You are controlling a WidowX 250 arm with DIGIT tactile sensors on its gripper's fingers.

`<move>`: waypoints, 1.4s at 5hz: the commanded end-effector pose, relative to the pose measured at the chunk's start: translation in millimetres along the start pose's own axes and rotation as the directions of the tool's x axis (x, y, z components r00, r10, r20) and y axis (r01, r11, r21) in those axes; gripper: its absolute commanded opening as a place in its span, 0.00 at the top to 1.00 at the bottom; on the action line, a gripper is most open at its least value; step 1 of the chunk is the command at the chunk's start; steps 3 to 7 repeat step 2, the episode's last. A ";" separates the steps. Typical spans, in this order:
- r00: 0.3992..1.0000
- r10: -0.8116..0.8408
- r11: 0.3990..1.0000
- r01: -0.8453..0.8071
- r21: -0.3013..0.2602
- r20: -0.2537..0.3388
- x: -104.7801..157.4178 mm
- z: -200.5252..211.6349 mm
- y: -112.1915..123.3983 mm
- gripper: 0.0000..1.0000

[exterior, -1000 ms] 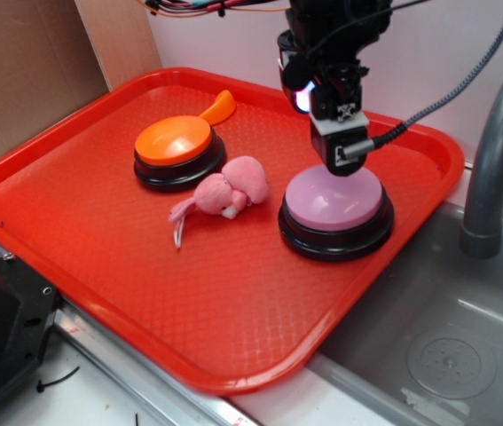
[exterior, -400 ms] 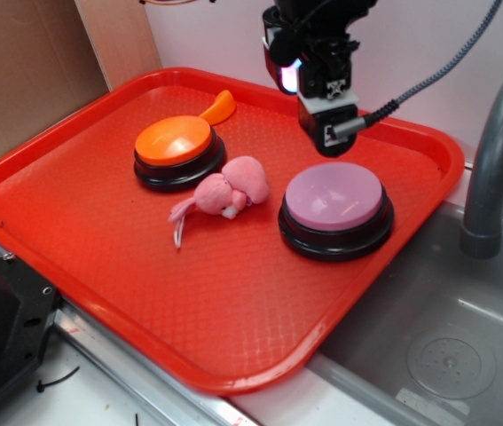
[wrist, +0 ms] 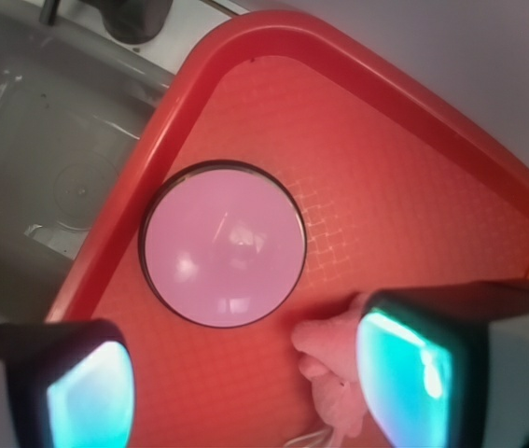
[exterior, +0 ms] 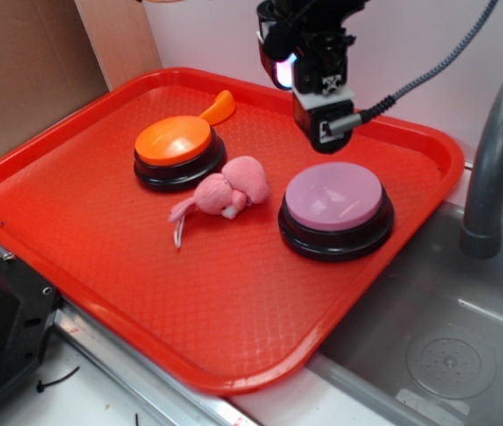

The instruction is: Push the pink button.

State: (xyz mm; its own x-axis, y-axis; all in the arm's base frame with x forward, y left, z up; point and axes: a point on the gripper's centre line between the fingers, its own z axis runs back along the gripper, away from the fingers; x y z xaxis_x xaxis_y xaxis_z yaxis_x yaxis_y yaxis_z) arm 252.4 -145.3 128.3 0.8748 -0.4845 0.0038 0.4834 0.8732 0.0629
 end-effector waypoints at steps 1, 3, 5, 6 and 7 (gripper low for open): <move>0.994 -0.006 1.000 0.005 0.009 0.105 5.1 38.0 -8.8 0.00; 0.992 -0.035 0.999 0.030 0.045 0.123 4.8 40.4 -8.3 0.00; 0.992 -0.035 0.999 0.030 0.045 0.123 4.8 40.4 -8.3 0.00; 0.992 -0.035 0.999 0.030 0.045 0.123 4.8 40.4 -8.3 0.00; 0.992 -0.035 0.999 0.030 0.045 0.123 4.8 40.4 -8.3 0.00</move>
